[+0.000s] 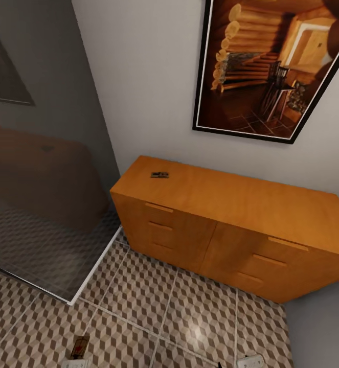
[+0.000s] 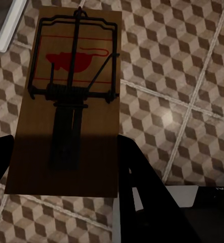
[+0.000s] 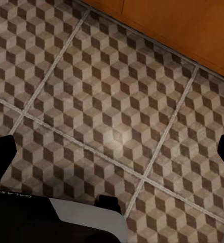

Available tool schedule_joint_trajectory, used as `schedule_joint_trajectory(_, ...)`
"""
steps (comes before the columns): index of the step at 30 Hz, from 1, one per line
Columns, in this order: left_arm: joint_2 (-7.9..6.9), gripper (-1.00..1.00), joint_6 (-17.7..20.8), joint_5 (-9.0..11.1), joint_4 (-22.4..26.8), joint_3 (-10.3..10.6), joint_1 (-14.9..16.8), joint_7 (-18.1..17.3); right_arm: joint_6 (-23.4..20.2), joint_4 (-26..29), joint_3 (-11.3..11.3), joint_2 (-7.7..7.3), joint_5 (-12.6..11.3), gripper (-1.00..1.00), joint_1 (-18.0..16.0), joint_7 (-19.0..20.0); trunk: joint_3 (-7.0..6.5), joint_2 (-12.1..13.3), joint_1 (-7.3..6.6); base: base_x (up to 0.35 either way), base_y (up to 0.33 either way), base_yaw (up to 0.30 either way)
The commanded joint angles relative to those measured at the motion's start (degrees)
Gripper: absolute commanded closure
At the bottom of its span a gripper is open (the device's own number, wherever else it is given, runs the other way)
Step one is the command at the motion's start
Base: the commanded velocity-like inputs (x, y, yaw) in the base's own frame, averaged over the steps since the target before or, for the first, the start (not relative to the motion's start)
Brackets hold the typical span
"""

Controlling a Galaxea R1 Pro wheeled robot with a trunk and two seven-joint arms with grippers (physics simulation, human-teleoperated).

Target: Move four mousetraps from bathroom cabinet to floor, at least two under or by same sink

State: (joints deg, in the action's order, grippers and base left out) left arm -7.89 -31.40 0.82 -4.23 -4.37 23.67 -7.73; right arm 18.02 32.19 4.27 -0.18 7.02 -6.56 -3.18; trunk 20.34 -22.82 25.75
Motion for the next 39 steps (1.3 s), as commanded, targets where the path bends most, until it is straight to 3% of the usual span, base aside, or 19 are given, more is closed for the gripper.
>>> schedule_joint_trajectory(1,-0.04,1.0,-0.33,-0.12,-0.27,-0.49,0.09,-0.18,0.08,-0.02,0.11,-0.01,0.54,-1.0,-0.03,-0.33,0.09,-0.1,0.03,0.0,0.0,0.0)
schedule_joint_trajectory(28,-0.06,1.0,-0.33,-0.12,-0.25,-0.54,0.1,-0.18,0.06,-0.11,0.02,-0.08,0.53,-1.0,-0.03,-0.42,0.09,-0.1,0.03,0.0,0.0,0.0)
schedule_joint_trajectory(33,-0.05,1.0,-0.33,-0.12,-0.25,-0.53,0.09,-0.18,-0.42,1.1,-0.05,0.1,0.72,-1.0,-0.03,-2.51,0.09,-0.1,0.03,0.0,0.0,0.0)
schedule_joint_trajectory(39,-0.03,1.0,-0.3,-0.12,-0.25,-0.5,0.08,-0.18,-6.92,9.69,-0.05,0.17,5.46,-1.0,-0.1,-5.63,0.09,-0.1,0.03,0.0,0.0,0.0)
